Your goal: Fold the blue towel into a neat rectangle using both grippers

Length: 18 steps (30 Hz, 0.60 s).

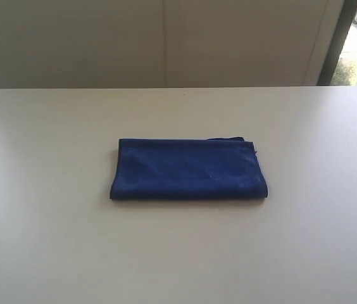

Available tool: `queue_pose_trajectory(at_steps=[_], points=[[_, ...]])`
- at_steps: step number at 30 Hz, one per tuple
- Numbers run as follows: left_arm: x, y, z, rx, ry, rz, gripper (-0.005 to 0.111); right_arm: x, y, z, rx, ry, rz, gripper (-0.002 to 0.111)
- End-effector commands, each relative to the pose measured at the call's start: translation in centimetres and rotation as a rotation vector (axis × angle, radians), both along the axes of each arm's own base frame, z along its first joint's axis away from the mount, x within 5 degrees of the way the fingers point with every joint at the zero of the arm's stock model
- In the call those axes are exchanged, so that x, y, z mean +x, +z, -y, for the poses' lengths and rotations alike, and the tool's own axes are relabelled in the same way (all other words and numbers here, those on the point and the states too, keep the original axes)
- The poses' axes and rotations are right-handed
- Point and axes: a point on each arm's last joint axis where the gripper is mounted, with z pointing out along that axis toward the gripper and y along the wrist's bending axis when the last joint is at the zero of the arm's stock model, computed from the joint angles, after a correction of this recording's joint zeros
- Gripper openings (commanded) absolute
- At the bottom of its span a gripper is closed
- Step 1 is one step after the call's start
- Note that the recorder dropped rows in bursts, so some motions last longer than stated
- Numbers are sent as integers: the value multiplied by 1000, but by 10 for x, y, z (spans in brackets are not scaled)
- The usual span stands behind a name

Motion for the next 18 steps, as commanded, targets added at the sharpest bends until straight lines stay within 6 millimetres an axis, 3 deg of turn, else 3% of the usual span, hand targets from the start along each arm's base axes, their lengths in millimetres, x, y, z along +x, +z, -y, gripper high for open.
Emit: queue_pose_trajectory(at_steps=[1, 18], points=[[-1, -2, 1, -13, -2, -3, 0, 0, 0, 0, -19, 1, 11, 0], [-1, -2, 1, -13, -2, -3, 0, 0, -1, -5, -37, 88, 8, 0]])
